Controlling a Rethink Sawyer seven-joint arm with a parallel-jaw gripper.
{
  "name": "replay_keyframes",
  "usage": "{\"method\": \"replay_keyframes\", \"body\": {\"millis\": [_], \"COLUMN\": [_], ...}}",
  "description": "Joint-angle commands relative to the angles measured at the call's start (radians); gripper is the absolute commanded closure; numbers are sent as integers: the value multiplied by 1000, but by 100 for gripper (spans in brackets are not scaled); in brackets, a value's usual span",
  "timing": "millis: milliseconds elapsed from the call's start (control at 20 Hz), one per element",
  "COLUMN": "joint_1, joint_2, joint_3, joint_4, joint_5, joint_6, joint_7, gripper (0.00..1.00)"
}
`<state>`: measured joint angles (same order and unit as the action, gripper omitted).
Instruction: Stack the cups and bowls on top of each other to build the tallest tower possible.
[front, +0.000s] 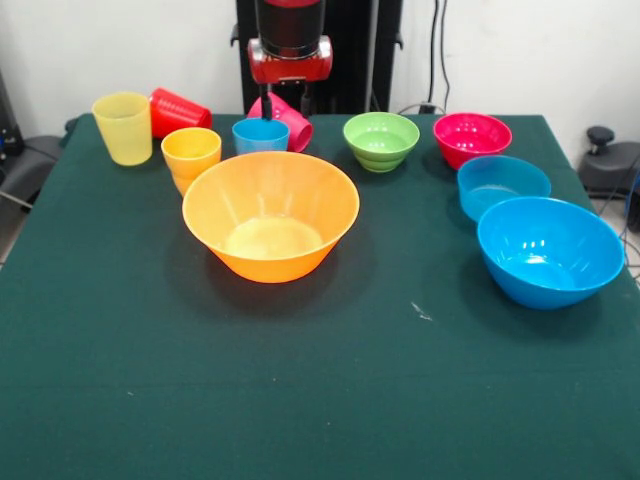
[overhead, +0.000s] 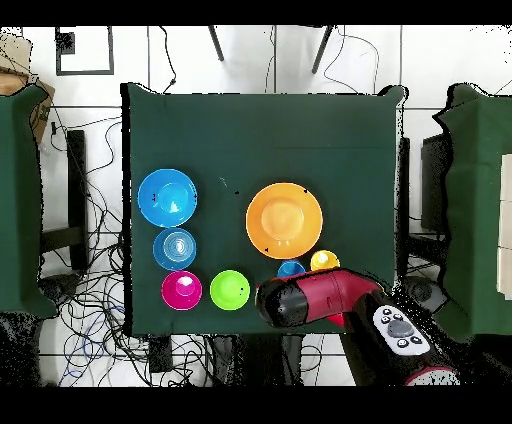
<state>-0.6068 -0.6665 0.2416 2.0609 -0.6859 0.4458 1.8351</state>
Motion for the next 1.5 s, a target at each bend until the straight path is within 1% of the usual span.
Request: {"method": "replay_keyframes", "body": {"millis": [50,600,750,1150,1500], "joint_1": [24,17,15,5,-23], "joint_2": [88,72,57,28,-17], "joint_3": [17,20,23,48,85], "joint_4": [-117,-100,-89,-75,-46], "joint_5": [-74,-75,-71,-49,-17], "joint_6": [-86,-88,-85,-67,-28], "joint_7": [21,5,2,-13,-46], "gripper": [0,0,0,0,0]}}
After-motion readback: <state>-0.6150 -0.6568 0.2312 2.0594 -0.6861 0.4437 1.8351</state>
